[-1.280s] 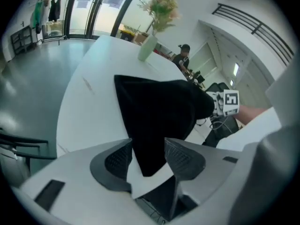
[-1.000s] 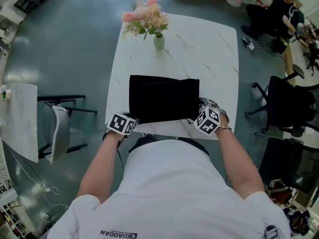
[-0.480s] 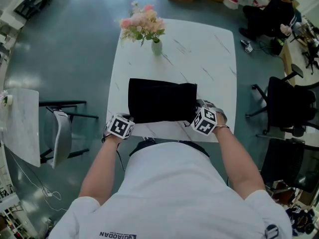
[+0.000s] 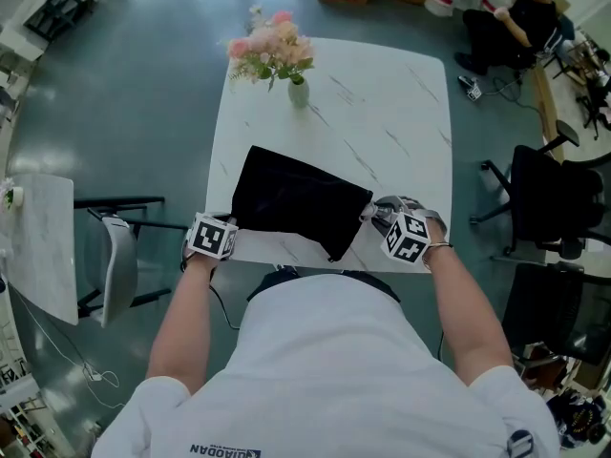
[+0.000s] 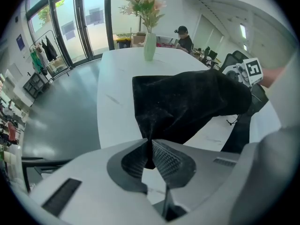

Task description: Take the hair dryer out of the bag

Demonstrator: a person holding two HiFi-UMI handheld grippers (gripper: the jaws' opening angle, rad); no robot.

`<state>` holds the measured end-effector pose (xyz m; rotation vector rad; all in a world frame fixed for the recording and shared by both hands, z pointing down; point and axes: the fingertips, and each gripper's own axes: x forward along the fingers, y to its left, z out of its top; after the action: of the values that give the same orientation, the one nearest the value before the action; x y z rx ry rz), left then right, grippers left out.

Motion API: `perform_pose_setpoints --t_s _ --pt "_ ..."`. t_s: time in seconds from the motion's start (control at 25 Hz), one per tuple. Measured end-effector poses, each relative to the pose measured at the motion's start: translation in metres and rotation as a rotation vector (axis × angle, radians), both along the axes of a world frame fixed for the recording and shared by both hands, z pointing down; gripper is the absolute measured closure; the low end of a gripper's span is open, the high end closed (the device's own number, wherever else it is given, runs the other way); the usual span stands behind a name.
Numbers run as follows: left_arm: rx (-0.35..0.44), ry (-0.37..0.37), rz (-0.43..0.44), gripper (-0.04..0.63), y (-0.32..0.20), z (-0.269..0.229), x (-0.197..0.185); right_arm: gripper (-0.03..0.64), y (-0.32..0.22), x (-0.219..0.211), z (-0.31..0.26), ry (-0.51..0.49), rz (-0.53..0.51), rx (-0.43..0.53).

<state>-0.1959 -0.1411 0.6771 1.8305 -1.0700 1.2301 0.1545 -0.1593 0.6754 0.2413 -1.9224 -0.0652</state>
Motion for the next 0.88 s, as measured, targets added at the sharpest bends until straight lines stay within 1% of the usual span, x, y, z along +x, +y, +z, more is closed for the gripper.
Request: perform_pose_setpoints --t_s 0.12,0.2,0.32,0.36,0.44,0.52,0.6,0.68,0.8,0.88 --pt "0.001 0.021 -0.006 0.557 0.000 -0.001 0.001 0.459 0.002 0.008 0.001 0.007 0.012 0.004" --pt "0.019 0.061 -0.010 0.546 -0.002 -0.007 0.005 0.459 0.003 0.009 0.002 0.003 0.028 0.005" --pt "0.041 0.137 0.017 0.457 -0.010 -0.023 0.015 0.450 0.004 0.008 0.002 -0.001 0.058 -0.008" --pt "0.040 0.155 0.034 0.446 -0.012 -0.030 0.019 0.433 0.006 0.007 0.002 -0.004 0.065 -0.017" --pt "0.035 0.179 0.073 0.439 -0.017 -0.043 0.026 0.376 0.008 0.006 -0.002 -0.015 0.077 -0.021" --pt "0.042 0.187 0.110 0.433 -0.025 -0.054 0.034 0.370 0.007 0.006 -0.011 -0.036 0.098 0.000" --pt "0.066 0.180 0.158 0.431 -0.035 -0.065 0.045 0.370 0.004 0.004 -0.021 -0.063 0.120 0.018" --pt "0.082 0.149 0.234 0.431 -0.043 -0.073 0.058 0.370 0.004 -0.002 -0.025 -0.074 0.124 0.013" --pt "0.066 0.058 0.364 0.431 -0.044 -0.080 0.069 0.371 0.005 -0.008 -0.021 -0.059 0.130 -0.014" --pt "0.057 0.009 0.404 0.431 -0.042 -0.083 0.065 0.371 0.005 -0.010 -0.018 -0.059 0.149 -0.023"
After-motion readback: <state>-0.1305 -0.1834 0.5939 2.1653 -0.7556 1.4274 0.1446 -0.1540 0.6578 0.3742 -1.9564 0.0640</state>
